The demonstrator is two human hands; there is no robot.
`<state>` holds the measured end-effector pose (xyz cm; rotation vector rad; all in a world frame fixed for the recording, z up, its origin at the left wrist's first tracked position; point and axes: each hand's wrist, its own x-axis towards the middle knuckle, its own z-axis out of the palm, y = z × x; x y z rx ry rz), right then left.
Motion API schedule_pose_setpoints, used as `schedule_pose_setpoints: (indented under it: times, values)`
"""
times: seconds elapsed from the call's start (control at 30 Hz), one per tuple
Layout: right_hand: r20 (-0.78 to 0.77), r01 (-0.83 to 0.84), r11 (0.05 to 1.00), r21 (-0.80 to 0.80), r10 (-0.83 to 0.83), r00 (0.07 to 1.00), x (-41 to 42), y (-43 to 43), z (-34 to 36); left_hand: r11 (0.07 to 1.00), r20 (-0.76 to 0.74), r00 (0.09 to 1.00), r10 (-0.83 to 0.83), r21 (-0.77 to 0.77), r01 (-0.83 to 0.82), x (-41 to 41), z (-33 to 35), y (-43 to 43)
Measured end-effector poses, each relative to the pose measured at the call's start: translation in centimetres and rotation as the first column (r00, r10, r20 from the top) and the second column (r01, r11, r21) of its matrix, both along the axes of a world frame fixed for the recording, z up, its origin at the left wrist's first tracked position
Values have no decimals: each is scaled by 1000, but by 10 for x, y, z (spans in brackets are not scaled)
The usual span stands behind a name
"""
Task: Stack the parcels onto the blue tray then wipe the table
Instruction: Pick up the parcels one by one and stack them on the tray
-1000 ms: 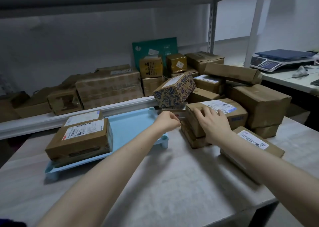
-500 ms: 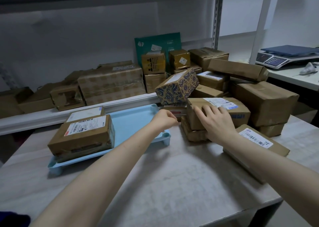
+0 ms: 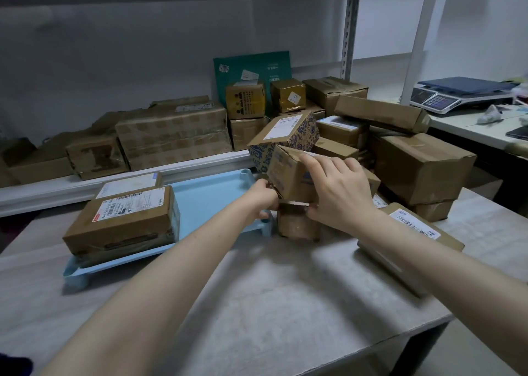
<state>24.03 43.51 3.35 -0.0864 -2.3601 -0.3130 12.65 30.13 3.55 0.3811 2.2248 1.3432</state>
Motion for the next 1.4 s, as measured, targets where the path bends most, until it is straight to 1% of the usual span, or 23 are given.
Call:
schedule_pose_setpoints:
  times: [0.07, 0.23, 0.37, 0.47, 0.57, 0.63, 0.73, 0.8, 0.87, 0.9, 0.93, 1.03, 1.13, 1.23, 1.3, 1.33, 1.37, 1.4]
  values:
    - [-36, -32, 999, -38, 31, 999, 2, -4, 5, 996, 17, 1000, 3, 90, -5, -1, 3, 0]
    - [-149, -158, 963, -217, 127, 981, -1, -13, 16, 971, -6, 997, 79, 227, -76, -9, 11, -12]
    - [-268, -265, 917, -298, 186, 945, -7, -28, 27, 904, -13, 997, 81, 421, -68, -10, 17, -27]
    - [-343, -335, 870, -362, 210, 916, -12, -39, 41, 845, 4, 997, 72, 531, -63, -12, 20, -41]
    - [-360, -391, 797, -460, 235, 903, -18, -48, 51, 818, 9, 999, 46, 573, -43, -15, 22, -56]
    - [-378, -430, 716, -550, 245, 893, -23, -53, 55, 809, 3, 999, 39, 586, -34, -18, 24, -65]
    - [-416, -464, 531, -710, 216, 883, -33, -61, 60, 803, 1, 998, 60, 594, -49, -21, 29, -76]
    - [-426, -465, 357, -810, 186, 885, -40, -64, 62, 798, 8, 998, 64, 601, -56, -23, 31, -85]
    - [-427, -449, 131, -884, 165, 889, -44, -67, 64, 803, 16, 999, 52, 594, -51, -23, 34, -95]
    - [-418, -428, 24, -903, 169, 892, -47, -68, 64, 807, 29, 999, 40, 588, -49, -25, 34, -100]
    - [-404, -401, -55, -915, 177, 897, -49, -69, 63, 811, 45, 999, 24, 583, -46, -26, 34, -105]
    - [-360, -323, -204, -924, 182, 915, -56, -78, 64, 820, 93, 994, -54, 573, -9, -24, 35, -121]
    - [-347, -262, -375, -889, 179, 921, -58, -90, 67, 834, 118, 986, -114, 550, 31, -23, 36, -135]
    - [-316, -183, -459, -870, 232, 920, -58, -98, 67, 863, 79, 992, -95, 503, 42, -25, 41, -147]
    - [-295, -142, -481, -865, 259, 920, -60, -103, 67, 874, 78, 997, -11, 485, -28, -31, 43, -151]
    - [-270, -123, -466, -876, 264, 926, -58, -108, 69, 871, 82, 996, 36, 485, -72, -33, 44, -153]
    - [-240, -108, -415, -904, 282, 929, -58, -112, 68, 866, 83, 993, 81, 487, -111, -35, 45, -154]
    - [-211, -103, -332, -938, 306, 928, -62, -117, 66, 858, 75, 989, 130, 492, -150, -37, 46, -156]
